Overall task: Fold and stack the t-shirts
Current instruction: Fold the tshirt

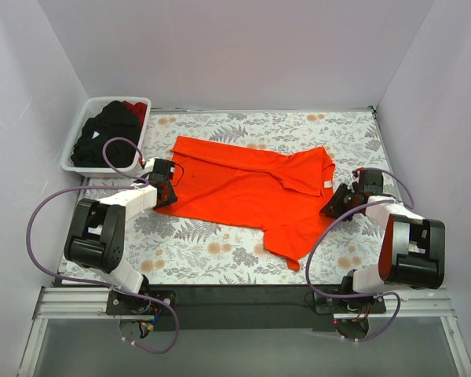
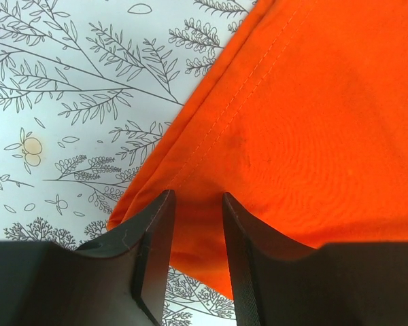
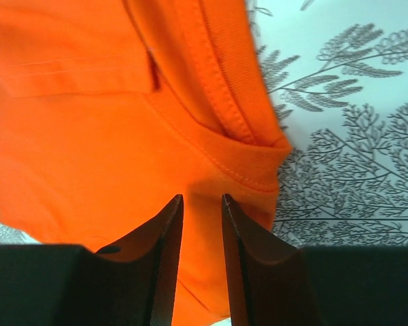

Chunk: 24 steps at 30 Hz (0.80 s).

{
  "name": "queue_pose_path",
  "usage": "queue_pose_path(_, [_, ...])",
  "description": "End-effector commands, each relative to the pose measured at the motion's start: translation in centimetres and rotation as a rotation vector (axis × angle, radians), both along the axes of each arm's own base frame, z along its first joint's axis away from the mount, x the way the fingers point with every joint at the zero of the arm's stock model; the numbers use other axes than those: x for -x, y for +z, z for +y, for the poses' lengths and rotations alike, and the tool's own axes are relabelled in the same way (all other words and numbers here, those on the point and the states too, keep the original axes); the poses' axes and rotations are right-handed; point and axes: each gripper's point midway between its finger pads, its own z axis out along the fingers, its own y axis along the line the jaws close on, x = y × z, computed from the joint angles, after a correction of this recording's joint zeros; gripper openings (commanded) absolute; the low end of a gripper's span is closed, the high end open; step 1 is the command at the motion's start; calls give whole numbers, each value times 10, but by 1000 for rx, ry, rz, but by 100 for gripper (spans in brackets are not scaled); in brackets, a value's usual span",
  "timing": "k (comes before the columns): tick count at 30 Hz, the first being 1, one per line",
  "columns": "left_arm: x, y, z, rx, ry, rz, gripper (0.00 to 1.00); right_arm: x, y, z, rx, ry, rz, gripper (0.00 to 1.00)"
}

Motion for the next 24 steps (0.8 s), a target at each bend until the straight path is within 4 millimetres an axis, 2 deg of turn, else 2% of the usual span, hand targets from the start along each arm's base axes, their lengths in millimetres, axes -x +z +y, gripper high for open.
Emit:
queue_pose_path(1, [6,1,4,-5,24,-4,32,-3,-10,-12,57,-43,20,35])
queue_pose_path(2, [10,-3,4,-6,25,8,32,-5,-16,-19,87,-65,34,34])
queue_pose_path(7, [17,-5,6,-12,22,27,32,-24,-19,-49,140,-158,26,33])
queue_pose_path(10, [23,-7,7,-11,25,36,32,-45,-20,-64,171,-196,21,33])
queue_pose_path(11, [23,-6,7,-9,26,33,32,-61,-9,-68,178,-200,-15,33])
queue_pose_path(14, [29,-8,7,-5,24,42,32,-79,3,-68,178,-179,-54,34])
queue_pose_path(17, [32,-6,7,1,28,36,32,-79,16,-64,216,-130,-78,37])
queue_pose_path(18, [31,-3,7,4,28,24,32,-80,22,-54,235,-91,-89,38])
queue_pose_path(20, [29,1,6,9,27,11,33,-69,32,-41,279,-10,-86,40])
queue_pose_path(21, [27,5,6,14,26,-3,34,-65,36,-22,291,57,-95,41])
queue_pose_path(23, [25,10,5,19,21,-18,36,-49,43,3,300,152,-106,41])
queue_pose_path(24, [23,16,4,23,18,-37,38,-33,38,27,304,233,-97,41])
